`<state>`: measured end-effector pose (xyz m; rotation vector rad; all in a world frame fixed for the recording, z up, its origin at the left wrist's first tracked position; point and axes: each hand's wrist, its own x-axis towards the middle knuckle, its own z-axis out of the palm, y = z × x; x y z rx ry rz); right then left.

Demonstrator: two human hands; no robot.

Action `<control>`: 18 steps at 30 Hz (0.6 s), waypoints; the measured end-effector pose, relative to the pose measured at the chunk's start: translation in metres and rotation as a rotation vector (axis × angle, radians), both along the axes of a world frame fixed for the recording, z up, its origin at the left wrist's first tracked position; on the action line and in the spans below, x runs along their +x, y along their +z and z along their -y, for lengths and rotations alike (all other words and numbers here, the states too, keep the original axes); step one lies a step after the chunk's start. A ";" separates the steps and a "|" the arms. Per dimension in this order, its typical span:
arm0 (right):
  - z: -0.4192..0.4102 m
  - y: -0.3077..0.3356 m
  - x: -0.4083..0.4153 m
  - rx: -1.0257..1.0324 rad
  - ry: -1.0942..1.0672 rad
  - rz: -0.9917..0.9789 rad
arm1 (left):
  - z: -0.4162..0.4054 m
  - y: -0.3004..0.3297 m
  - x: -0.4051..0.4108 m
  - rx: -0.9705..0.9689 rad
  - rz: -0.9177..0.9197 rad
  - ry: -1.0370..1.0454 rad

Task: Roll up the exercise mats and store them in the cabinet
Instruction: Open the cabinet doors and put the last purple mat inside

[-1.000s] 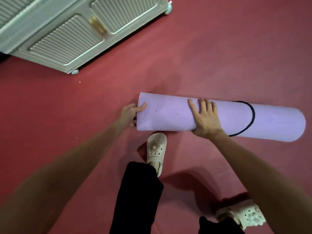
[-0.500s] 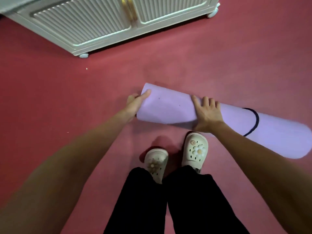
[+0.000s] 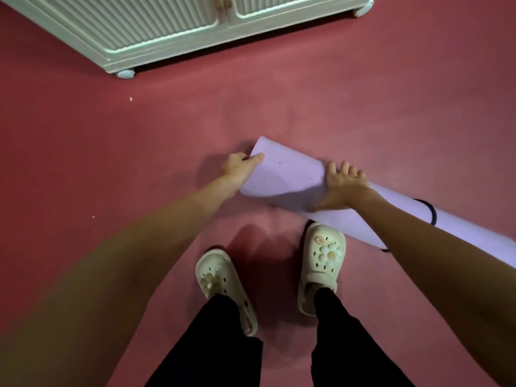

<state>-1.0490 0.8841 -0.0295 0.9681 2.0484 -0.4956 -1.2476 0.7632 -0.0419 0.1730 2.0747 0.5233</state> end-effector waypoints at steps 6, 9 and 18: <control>-0.034 -0.023 -0.103 -0.096 -0.139 -0.586 | -0.029 -0.003 -0.067 0.305 -0.276 -0.032; -0.057 -0.035 -0.167 -0.036 -0.055 -0.804 | -0.058 -0.010 -0.110 0.563 -0.578 -0.029; -0.123 -0.042 -0.276 0.209 0.088 -1.259 | -0.129 -0.012 -0.180 0.858 -0.920 -0.051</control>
